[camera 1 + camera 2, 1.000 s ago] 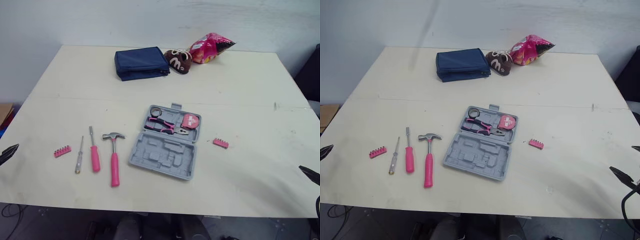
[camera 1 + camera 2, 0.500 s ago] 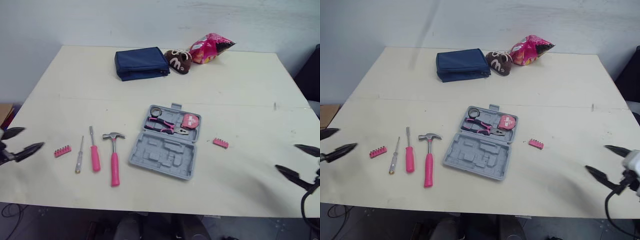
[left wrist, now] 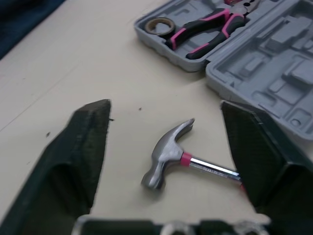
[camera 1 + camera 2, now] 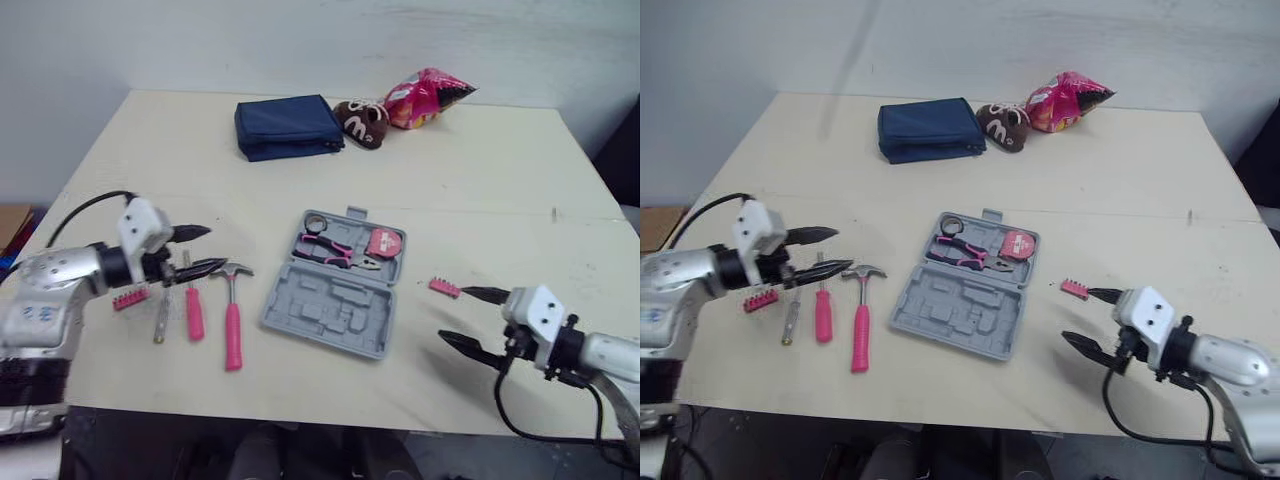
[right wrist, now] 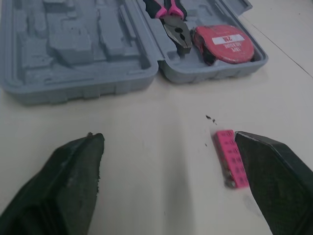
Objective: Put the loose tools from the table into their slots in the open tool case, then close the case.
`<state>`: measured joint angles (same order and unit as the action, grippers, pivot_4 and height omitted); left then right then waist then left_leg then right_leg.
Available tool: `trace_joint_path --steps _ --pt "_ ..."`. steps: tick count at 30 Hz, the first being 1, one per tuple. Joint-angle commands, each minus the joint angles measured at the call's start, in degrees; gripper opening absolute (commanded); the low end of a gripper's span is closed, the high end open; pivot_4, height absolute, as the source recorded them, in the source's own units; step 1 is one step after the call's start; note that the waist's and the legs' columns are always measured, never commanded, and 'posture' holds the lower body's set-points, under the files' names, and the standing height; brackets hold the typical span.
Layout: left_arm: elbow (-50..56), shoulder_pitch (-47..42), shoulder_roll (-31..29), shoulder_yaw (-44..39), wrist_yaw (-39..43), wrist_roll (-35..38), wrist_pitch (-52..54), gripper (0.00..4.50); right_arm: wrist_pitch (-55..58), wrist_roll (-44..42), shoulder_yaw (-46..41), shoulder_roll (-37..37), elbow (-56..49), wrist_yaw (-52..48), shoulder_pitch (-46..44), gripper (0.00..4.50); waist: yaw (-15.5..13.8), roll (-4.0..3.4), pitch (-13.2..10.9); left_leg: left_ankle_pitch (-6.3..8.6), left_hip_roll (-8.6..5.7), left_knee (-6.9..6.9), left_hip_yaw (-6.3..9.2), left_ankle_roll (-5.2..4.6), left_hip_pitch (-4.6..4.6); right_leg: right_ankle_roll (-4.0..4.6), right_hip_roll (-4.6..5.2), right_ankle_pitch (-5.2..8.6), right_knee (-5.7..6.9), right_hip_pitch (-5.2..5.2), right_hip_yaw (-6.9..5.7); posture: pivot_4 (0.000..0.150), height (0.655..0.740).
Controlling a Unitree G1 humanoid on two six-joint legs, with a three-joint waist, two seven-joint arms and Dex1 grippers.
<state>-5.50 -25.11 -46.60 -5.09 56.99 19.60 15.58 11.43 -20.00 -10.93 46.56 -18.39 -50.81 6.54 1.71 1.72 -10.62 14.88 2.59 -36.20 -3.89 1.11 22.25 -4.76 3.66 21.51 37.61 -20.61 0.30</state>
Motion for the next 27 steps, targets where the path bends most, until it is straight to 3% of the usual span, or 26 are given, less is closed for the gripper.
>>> trace_joint_path --steps 1,4,6,7,27 --pt "-2.4 -4.5 1.8 3.7 -2.2 -4.2 0.9 1.38 -0.2 4.3 2.5 0.0 1.2 1.8 -1.9 2.73 -0.2 0.00 0.0 0.00 0.02 0.00 -0.01 0.01 -0.01 0.00 -0.02 0.00 -0.01 0.01 0.01 0.150 0.7400" --pt "-4.8 -7.1 3.9 7.0 -2.2 -6.8 0.9 0.04 1.2 6.2 5.7 -0.8 2.2 2.8 -3.8 1.24 -0.2 0.00 0.0 0.02 0.06 -0.03 -0.03 0.02 0.00 0.00 -0.08 0.00 -0.01 0.00 0.03 0.150 0.7400" --pt "-6.8 -8.5 5.7 9.1 -2.7 -8.8 0.0 0.00 2.0 8.6 8.5 -2.2 3.0 4.6 -5.7 0.30 -0.1 0.00 0.0 0.01 0.08 -0.04 -0.05 0.03 0.00 0.00 -0.10 0.00 -0.01 -0.02 0.05 0.150 0.7400" --pt "-7.9 -9.1 6.7 9.8 -3.1 -9.6 -0.4 0.00 1.9 10.1 9.7 -3.1 3.5 5.7 -6.9 0.07 0.0 0.00 0.0 0.02 0.10 -0.04 -0.08 0.04 -0.01 0.00 -0.12 0.00 0.01 -0.03 0.07 0.150 0.7400" --pt "-17.6 -13.8 17.0 13.6 -6.7 -16.5 -5.3 0.00 10.5 15.4 17.3 -10.1 5.7 10.2 -19.9 0.07 -0.2 0.00 0.0 0.01 0.13 -0.23 -0.12 0.10 0.12 0.01 -0.12 0.00 0.13 -0.14 0.06 0.150 0.7400"
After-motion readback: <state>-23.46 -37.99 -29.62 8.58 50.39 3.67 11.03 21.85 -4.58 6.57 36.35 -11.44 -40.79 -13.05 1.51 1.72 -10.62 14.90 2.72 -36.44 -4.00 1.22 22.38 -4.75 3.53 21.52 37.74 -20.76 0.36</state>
